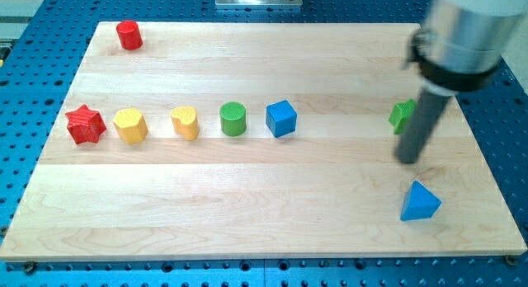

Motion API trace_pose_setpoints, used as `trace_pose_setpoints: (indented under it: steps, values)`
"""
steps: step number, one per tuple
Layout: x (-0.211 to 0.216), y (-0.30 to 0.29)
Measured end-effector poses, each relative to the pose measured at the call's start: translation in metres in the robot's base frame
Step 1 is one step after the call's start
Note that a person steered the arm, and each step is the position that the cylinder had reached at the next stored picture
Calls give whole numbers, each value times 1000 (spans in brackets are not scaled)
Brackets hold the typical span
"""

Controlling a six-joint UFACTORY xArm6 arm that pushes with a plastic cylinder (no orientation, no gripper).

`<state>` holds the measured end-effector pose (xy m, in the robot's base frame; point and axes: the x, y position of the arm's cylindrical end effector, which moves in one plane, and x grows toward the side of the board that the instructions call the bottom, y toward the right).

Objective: Push the green star diagonal to the blue triangle

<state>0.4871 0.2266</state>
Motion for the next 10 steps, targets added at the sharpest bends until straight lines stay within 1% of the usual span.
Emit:
trace_pose_setpoints:
  steps: [1,2,3,4,5,6,7,8,9,10]
  values:
    - [-30,39]
    - [-44,25]
    - [-41,-43]
    - [-31,-63]
    - [-60,-11]
    - [-82,-39]
    - [-67,-70]
    - [-58,-76]
    - [-36,-80]
    - [-25,-107]
